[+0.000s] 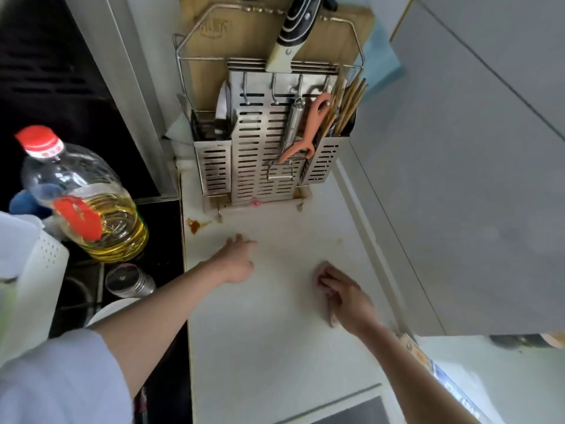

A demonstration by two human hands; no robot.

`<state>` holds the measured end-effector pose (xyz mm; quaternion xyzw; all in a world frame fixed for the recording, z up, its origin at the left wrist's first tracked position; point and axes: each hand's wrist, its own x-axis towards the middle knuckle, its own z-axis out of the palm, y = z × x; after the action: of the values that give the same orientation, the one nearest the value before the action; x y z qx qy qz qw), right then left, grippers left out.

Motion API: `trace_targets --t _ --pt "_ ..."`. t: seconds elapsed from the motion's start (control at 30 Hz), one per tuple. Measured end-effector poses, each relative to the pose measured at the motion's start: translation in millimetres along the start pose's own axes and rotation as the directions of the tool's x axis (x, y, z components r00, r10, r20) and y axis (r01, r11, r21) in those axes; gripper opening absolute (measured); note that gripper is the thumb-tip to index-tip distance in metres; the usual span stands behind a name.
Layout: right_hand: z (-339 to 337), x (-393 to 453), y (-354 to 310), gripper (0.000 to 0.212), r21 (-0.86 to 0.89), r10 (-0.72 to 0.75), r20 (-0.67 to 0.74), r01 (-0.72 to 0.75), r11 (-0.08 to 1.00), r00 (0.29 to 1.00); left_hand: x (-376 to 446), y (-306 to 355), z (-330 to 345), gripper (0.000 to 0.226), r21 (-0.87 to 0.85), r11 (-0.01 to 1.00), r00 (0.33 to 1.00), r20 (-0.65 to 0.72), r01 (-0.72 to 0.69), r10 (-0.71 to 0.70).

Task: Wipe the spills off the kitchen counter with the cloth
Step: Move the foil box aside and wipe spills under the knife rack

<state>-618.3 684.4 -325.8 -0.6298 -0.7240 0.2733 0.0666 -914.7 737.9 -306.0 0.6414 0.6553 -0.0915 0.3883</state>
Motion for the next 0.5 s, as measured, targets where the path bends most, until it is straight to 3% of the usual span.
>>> trace_targets --t 0.07,0.13,0.17,0.23,0.3,0.33,0.37,0.43,0.5 --pt "-11.7 23.5 12.9 0.039 -0.035 0.203 -0.152 -0.211 0.977 0.967 -6.3 -16.9 3.7 0.065 0.035 0.999 0.999 -0.039 -0.003 0.005" --pt "-1.8 43.1 -9.0 0.040 -0.068 0.264 -0.202 -0.283 0.957 0.943 -10.2 -20.6 2.2 0.064 0.065 0.998 0.999 -0.044 -0.008 0.011" --pt "9.1 50.4 -28.1 0.041 -0.079 0.198 -0.174 -0.214 0.974 0.965 -10.3 -18.7 -0.3 0.063 0.078 0.997 0.999 -0.032 -0.006 0.009" --pt "37.2 59.4 -67.2 0.042 -0.062 -0.130 -0.042 0.128 0.990 0.991 -8.0 -13.9 -8.0 0.060 0.097 0.995 1.000 0.000 -0.011 0.011" --pt "54.0 67.0 -83.1 0.040 -0.040 -0.427 0.133 0.435 0.899 0.894 -6.2 -10.9 -14.8 0.058 0.113 0.994 1.000 0.025 -0.015 0.012" --pt "53.9 81.0 -79.4 0.039 -0.052 -0.479 0.162 0.492 0.869 0.863 -4.7 -11.2 -16.4 0.059 0.125 0.992 0.999 0.038 -0.015 0.011" --pt "50.3 101.3 -72.7 0.040 -0.076 -0.446 0.132 0.458 0.886 0.885 -3.2 -12.2 -17.5 0.060 0.128 0.992 0.999 0.052 -0.002 -0.005" --pt "38.1 143.2 -64.7 0.044 -0.176 -0.231 0.018 0.231 0.957 0.973 -0.5 -14.4 -18.9 0.060 0.120 0.993 0.996 0.085 0.009 -0.019" --pt "33.6 165.0 -74.7 0.048 -0.241 -0.047 -0.076 0.027 0.970 0.996 2.3 -14.6 -21.2 0.059 0.110 0.994 0.994 0.110 0.003 -0.015"
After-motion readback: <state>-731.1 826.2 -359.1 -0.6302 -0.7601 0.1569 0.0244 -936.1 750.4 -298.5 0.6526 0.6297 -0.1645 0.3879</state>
